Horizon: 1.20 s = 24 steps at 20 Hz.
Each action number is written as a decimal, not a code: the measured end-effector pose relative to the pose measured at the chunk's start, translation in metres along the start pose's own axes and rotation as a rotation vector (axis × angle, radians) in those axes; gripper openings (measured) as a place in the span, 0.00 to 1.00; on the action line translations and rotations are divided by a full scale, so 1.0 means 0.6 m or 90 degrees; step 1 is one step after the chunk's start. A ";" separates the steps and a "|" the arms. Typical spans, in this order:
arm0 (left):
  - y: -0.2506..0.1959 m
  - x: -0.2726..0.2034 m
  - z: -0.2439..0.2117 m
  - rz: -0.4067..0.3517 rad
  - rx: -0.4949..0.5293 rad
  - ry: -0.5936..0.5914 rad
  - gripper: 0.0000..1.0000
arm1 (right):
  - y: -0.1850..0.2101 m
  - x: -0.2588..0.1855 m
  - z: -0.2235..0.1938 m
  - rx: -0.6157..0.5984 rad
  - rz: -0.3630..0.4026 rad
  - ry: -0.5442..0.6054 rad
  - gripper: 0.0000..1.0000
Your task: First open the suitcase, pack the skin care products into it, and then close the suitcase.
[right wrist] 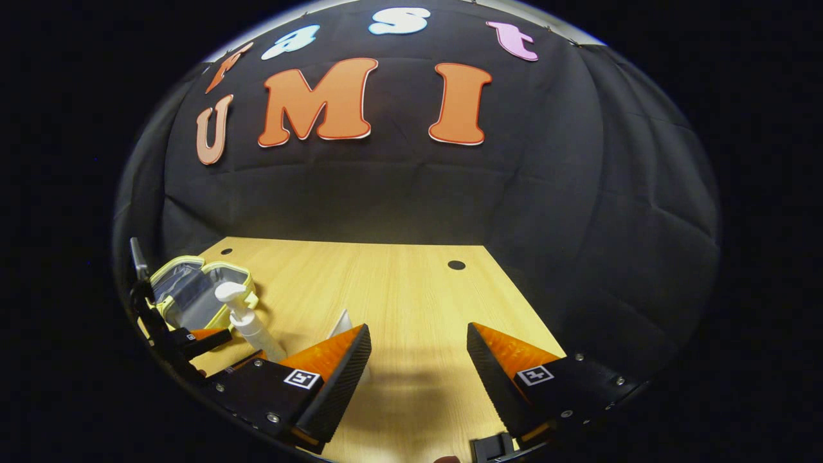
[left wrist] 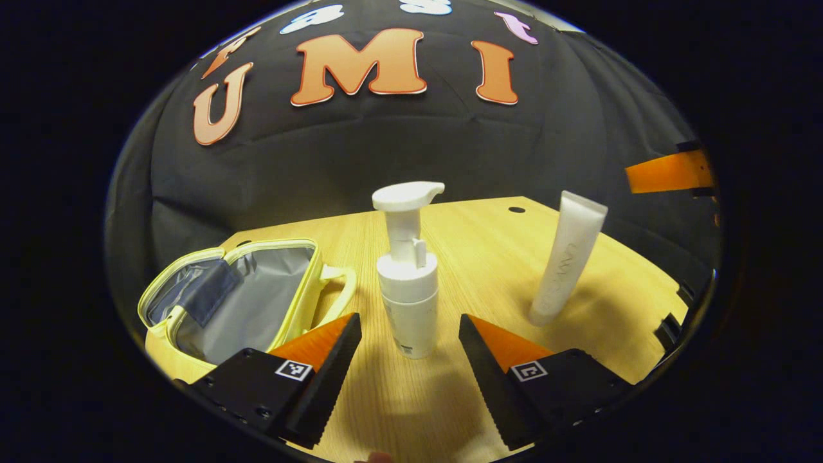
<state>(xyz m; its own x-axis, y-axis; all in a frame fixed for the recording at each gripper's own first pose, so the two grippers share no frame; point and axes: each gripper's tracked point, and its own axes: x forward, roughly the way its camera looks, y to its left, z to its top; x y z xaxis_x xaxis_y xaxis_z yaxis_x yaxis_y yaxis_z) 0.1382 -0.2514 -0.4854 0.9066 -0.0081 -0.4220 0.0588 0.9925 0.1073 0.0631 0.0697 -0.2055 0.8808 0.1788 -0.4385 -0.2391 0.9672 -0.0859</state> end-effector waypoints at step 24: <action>0.071 -0.080 0.115 -0.050 -0.011 0.046 0.60 | 0.140 -0.011 -0.075 -0.003 0.069 0.046 0.95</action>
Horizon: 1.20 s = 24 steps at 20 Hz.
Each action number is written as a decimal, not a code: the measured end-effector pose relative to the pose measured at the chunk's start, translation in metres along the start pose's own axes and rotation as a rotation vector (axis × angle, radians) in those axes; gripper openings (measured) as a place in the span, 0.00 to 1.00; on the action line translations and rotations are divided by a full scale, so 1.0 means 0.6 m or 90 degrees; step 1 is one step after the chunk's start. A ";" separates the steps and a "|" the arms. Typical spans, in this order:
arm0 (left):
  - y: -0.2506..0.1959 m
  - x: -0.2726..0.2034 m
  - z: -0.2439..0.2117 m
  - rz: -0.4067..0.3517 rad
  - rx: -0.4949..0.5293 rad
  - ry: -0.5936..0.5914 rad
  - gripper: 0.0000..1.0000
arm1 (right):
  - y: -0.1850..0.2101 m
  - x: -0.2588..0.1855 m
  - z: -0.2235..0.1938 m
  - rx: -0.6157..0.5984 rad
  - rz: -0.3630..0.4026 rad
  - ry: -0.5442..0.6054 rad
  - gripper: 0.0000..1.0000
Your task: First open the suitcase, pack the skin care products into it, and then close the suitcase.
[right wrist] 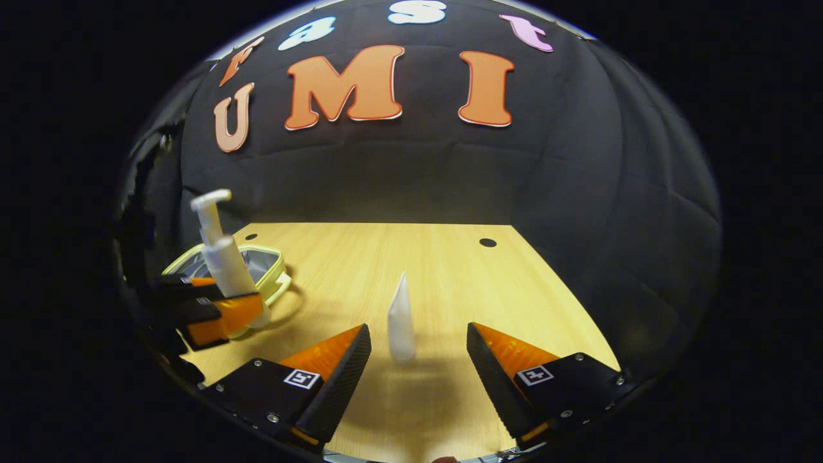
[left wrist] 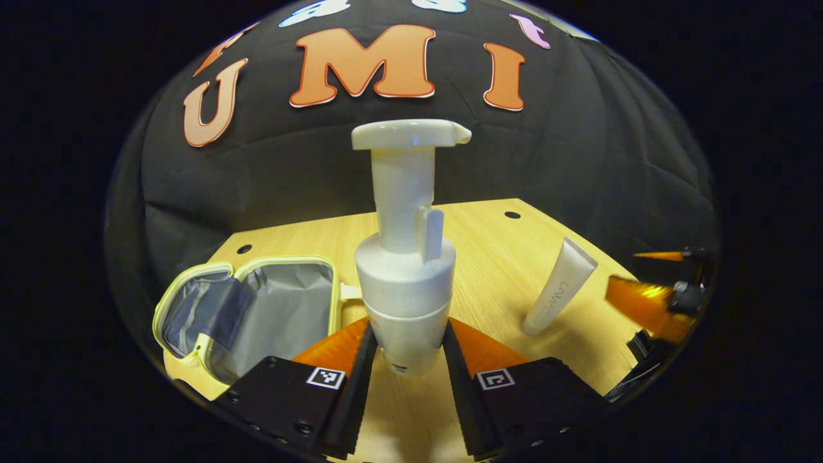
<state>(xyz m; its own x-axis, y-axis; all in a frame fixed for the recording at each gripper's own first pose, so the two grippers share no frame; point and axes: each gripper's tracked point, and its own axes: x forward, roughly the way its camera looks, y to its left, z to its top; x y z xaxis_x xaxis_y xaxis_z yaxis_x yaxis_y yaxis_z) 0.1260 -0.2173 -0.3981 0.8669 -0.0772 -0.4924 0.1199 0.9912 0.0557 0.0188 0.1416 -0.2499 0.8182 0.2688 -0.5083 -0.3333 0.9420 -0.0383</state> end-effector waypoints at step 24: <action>0.173 -0.090 -0.008 0.043 -0.044 0.031 0.60 | 0.019 0.179 -0.146 0.004 -0.036 0.143 0.52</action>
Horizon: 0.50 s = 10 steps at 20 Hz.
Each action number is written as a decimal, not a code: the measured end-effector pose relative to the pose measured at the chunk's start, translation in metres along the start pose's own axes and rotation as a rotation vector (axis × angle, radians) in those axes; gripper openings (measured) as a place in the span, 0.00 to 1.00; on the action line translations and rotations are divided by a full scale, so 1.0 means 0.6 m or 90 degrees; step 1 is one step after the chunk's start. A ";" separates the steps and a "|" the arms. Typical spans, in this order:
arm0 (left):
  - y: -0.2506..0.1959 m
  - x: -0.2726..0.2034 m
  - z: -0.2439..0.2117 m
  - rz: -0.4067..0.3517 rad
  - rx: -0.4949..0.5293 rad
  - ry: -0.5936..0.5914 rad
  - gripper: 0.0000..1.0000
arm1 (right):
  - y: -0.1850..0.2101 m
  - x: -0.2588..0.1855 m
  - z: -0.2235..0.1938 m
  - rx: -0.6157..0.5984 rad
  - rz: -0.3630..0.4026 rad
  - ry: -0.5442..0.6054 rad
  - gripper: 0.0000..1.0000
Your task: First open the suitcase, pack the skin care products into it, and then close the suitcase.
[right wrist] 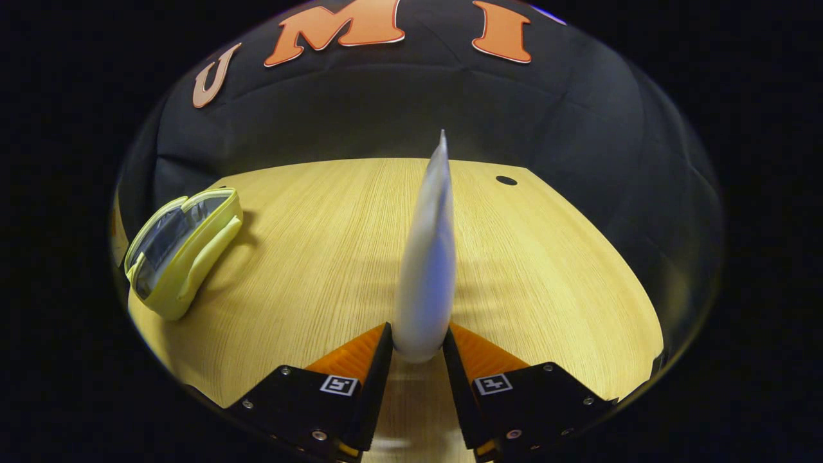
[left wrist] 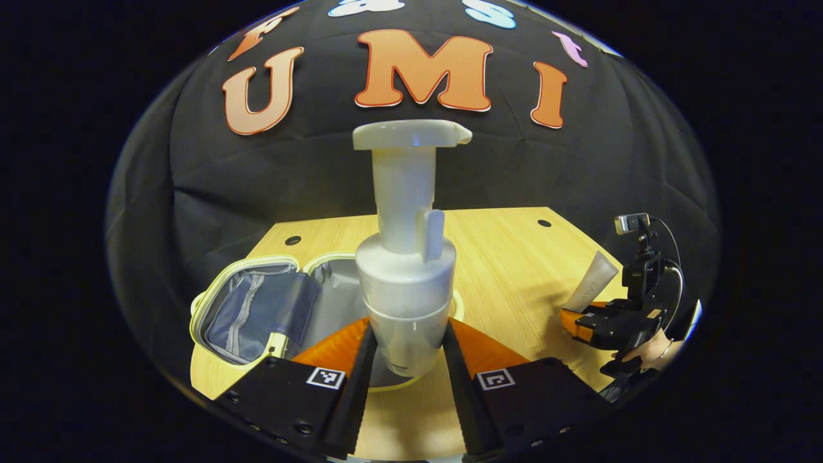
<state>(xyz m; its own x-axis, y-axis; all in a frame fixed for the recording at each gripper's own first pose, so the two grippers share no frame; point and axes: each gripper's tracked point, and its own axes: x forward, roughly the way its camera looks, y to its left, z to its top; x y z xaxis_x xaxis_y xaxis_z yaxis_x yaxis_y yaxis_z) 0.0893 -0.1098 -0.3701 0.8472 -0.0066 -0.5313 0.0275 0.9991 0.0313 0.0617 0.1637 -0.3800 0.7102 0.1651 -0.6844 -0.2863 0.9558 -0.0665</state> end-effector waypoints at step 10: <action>0.092 -0.011 -0.024 -0.096 0.012 0.140 0.60 | 0.075 -0.098 0.043 0.075 0.045 0.052 0.46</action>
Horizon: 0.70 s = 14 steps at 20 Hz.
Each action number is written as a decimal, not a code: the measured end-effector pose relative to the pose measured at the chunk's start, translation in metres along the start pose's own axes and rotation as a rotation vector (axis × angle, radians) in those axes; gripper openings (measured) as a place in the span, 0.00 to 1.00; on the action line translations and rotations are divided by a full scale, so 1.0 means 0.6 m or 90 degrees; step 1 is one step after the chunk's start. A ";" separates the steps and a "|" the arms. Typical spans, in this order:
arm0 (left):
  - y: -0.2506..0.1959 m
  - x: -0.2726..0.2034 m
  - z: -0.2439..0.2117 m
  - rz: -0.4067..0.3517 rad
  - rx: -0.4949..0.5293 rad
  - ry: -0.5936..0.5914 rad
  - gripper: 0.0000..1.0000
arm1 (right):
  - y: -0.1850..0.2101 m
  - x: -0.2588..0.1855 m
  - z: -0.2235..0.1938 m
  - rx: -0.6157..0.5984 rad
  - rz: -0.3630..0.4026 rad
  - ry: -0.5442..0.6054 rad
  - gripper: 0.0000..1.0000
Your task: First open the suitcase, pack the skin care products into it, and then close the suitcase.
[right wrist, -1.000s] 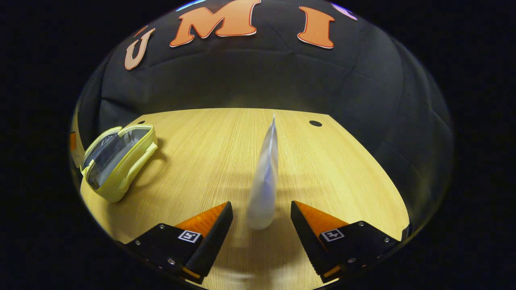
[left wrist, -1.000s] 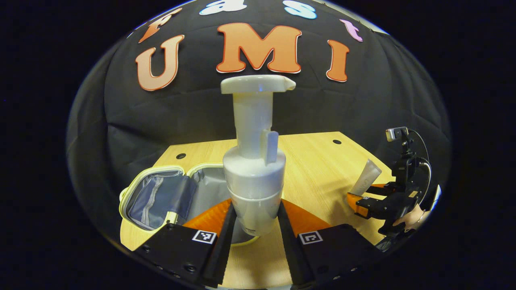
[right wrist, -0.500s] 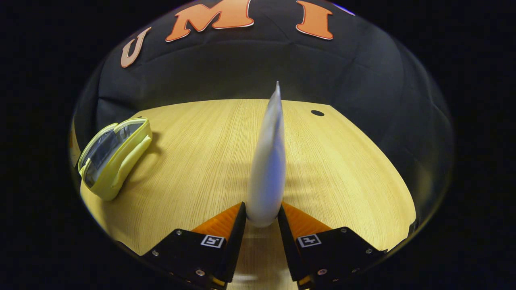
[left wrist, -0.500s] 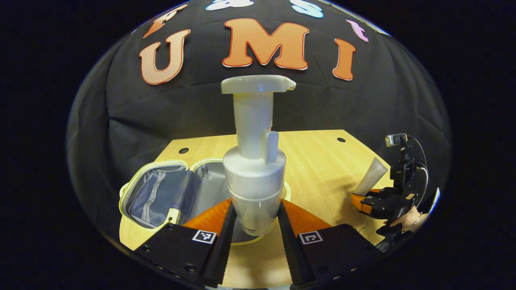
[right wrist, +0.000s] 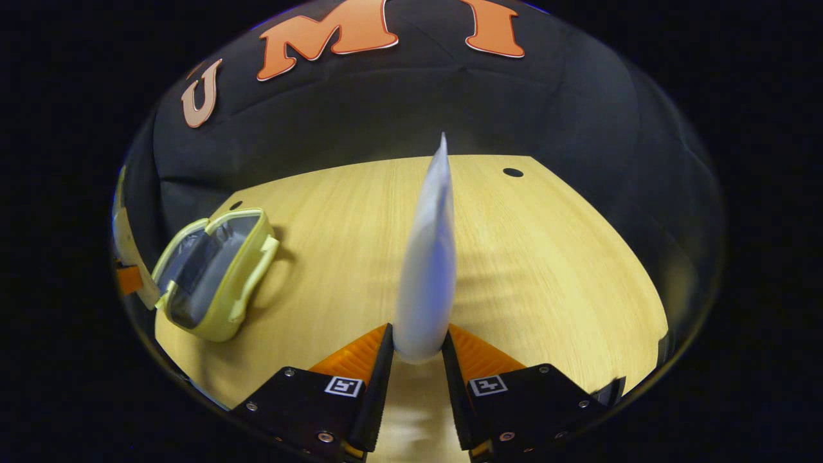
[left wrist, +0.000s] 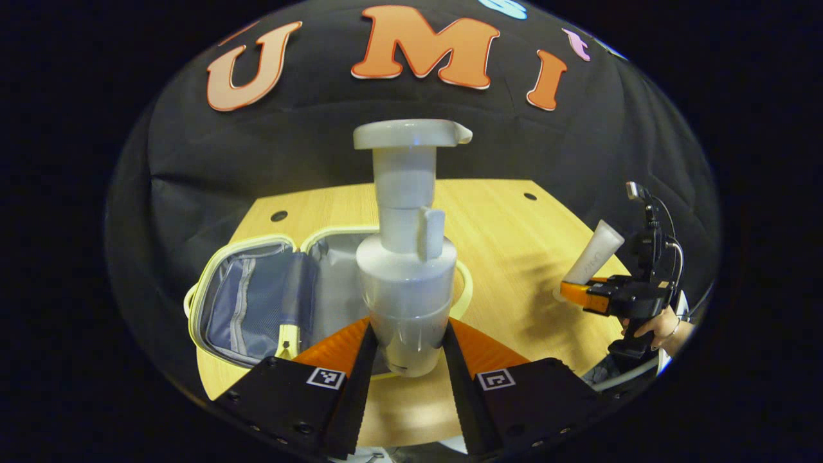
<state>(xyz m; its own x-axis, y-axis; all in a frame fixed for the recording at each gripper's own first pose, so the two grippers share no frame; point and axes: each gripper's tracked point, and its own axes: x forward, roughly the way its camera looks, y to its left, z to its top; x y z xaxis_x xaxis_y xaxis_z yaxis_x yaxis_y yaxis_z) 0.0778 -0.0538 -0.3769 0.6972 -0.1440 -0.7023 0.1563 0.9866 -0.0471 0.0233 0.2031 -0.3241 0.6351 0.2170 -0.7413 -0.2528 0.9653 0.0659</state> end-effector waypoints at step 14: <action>0.172 0.157 -0.047 -0.077 -0.018 0.344 0.60 | 0.127 -0.093 0.014 0.058 0.009 0.017 0.46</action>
<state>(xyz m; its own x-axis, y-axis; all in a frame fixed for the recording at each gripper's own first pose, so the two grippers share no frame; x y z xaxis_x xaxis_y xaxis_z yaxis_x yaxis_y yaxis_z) 0.1400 0.0368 -0.4676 0.2157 -0.2030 -0.9551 0.1891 0.9683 -0.1631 -0.0250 0.2657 -0.2720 0.6119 0.2274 -0.7576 -0.1935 0.9717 0.1354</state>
